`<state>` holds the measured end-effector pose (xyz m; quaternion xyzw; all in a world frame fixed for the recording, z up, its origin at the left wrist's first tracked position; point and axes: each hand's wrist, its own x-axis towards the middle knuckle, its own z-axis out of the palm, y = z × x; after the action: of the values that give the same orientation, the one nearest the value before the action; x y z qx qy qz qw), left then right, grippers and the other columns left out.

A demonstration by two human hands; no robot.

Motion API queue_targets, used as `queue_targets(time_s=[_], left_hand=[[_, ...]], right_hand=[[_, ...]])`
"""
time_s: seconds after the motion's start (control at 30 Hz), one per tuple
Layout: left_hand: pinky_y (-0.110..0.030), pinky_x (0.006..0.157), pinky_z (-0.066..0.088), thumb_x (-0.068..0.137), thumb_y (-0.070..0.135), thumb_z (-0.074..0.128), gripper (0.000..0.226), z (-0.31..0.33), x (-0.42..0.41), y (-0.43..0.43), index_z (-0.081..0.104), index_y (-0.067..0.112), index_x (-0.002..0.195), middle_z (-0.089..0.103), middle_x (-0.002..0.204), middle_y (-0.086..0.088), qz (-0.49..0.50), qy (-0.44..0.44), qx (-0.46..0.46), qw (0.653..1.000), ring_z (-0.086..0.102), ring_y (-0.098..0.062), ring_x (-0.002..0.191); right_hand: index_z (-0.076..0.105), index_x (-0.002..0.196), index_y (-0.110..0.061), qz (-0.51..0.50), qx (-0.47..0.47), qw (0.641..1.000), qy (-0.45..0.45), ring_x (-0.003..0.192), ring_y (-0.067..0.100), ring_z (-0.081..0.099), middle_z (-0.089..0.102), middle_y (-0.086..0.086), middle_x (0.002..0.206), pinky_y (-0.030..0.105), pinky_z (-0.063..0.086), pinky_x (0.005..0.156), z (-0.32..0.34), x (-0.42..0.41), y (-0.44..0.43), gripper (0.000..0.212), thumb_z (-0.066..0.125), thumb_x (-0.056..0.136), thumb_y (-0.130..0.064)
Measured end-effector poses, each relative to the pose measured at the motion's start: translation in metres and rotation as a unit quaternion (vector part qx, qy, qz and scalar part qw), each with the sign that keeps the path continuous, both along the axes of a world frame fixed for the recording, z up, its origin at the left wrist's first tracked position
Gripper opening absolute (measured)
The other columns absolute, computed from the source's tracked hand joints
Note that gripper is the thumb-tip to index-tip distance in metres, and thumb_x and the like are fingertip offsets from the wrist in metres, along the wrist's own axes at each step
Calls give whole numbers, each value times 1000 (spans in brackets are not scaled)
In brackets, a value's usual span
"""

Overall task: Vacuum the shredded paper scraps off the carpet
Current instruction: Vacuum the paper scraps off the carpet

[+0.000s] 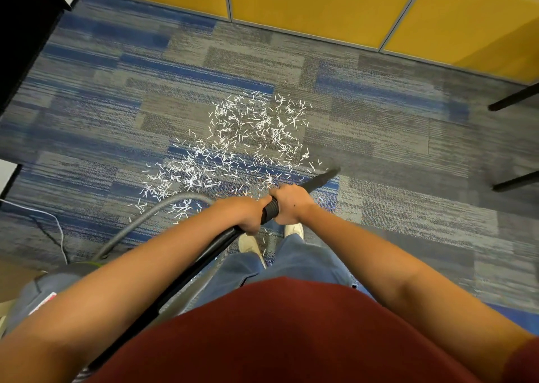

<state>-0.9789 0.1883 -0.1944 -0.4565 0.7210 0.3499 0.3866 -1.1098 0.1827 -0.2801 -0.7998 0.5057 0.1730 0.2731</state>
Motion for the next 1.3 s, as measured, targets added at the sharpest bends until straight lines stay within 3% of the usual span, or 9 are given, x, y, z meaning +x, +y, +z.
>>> queue_targets(time_s=[0.17, 0.3, 0.4, 0.5, 0.73, 0.93, 1.1, 1.3], left_hand=[[-37, 71, 50, 86, 10, 56, 75, -4, 19, 9, 13, 23, 146, 49, 73, -4, 19, 6, -6, 1000, 55, -26, 74], [-35, 67, 49, 86, 8, 55, 80, -4, 36, 15, 8, 23, 148, 53, 83, -8, 43, 4, -9, 999, 55, -25, 72], [-35, 70, 50, 85, 11, 57, 76, -4, 49, 16, 13, 22, 146, 52, 80, -7, 73, 6, -5, 997, 56, -26, 73], [-30, 62, 47, 87, 13, 58, 72, 0, 56, 16, 16, 19, 146, 52, 78, -5, 95, -1, -8, 995, 55, -22, 69], [-28, 57, 46, 87, 12, 58, 75, 2, 65, 18, 14, 22, 147, 49, 74, -4, 150, -4, -2, 989, 52, -16, 58], [-33, 69, 51, 87, 11, 55, 75, 2, 60, 18, 11, 23, 147, 48, 74, -4, 124, -23, -13, 992, 55, -21, 69], [-30, 61, 46, 88, 11, 56, 72, 2, 55, 18, 15, 20, 146, 48, 73, -3, 93, -29, -10, 995, 50, -17, 59], [-31, 64, 45, 89, 11, 55, 69, 9, 58, 22, 17, 18, 146, 55, 90, -9, 47, -32, -5, 998, 53, -24, 70]], right_hand=[[56, 98, -14, -1, 4, 1000, -20, 76, 23, 56, 53, 1, 81, 31, 49, 69, -1, 17, 4, 21, 59, 77, -18], [56, 98, -15, 17, 3, 999, -32, 79, 24, 60, 51, -1, 79, 31, 50, 70, 1, 37, 3, 20, 59, 79, -18], [56, 101, -14, 39, 8, 999, -33, 84, 25, 61, 53, 2, 83, 35, 53, 78, 4, 50, -2, 21, 59, 81, -20], [55, 102, -13, 61, 11, 997, -36, 87, 25, 61, 58, 5, 90, 35, 52, 79, 6, 60, -8, 22, 60, 81, -20], [56, 102, -13, 70, 15, 997, -40, 84, 23, 59, 52, 1, 84, 31, 48, 74, 7, 75, -14, 18, 56, 84, -19], [56, 109, -13, 73, 9, 997, -32, 91, 25, 60, 56, 6, 94, 35, 51, 80, 11, 71, -11, 27, 58, 83, -21], [56, 106, -13, 64, 3, 998, -22, 90, 27, 61, 58, 9, 96, 36, 52, 79, 11, 65, -4, 27, 58, 81, -24], [56, 102, -11, 55, -3, 998, -30, 84, 25, 59, 49, 3, 83, 33, 50, 77, 14, 65, 5, 25, 60, 82, -26]])
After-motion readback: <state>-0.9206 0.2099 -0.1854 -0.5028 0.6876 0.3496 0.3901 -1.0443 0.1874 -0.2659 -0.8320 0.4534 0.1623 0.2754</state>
